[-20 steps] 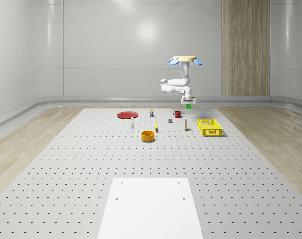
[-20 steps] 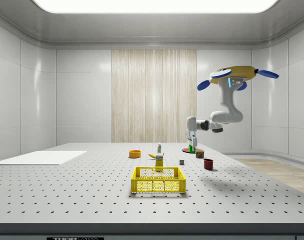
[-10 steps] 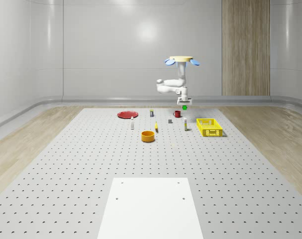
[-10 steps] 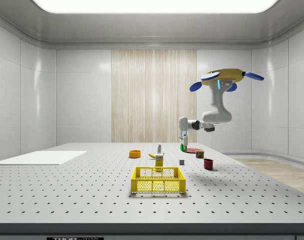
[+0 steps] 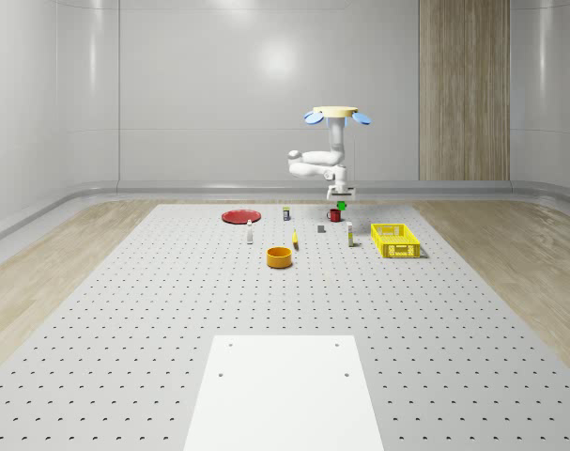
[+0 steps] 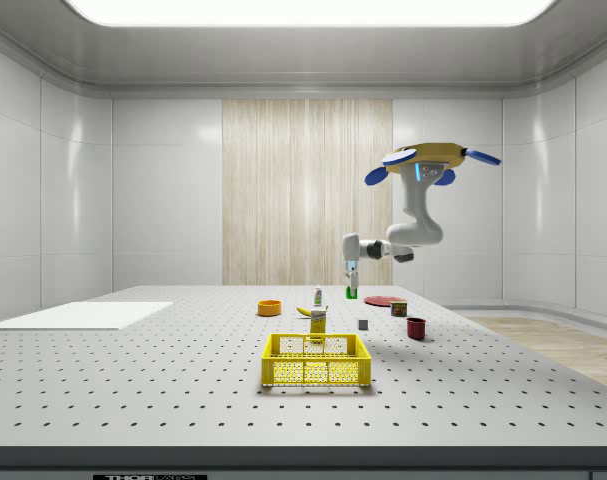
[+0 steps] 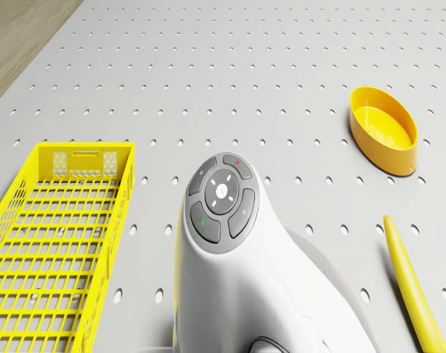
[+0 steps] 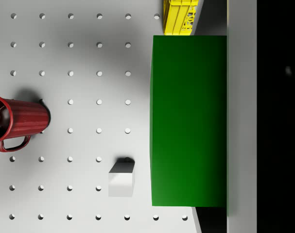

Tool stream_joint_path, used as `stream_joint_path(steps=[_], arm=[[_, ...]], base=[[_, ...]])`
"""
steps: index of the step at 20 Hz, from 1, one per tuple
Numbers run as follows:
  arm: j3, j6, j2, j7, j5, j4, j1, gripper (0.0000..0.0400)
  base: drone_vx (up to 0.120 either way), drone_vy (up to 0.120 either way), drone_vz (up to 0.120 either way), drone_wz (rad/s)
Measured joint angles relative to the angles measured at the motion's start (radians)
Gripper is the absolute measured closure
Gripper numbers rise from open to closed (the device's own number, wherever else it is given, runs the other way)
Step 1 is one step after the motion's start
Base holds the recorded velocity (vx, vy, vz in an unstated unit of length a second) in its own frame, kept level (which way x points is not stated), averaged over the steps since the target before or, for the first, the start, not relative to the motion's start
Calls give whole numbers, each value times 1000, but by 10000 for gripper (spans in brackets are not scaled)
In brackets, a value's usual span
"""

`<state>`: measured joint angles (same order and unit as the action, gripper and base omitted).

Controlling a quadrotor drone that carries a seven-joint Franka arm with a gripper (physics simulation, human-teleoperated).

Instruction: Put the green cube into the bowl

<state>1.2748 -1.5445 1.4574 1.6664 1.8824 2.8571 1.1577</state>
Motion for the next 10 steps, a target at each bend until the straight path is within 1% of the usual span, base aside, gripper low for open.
stream_joint_path(steps=[10], arm=[[2,-11,12,3,-5,-1,4,150]], base=[[120,-120,0,0]])
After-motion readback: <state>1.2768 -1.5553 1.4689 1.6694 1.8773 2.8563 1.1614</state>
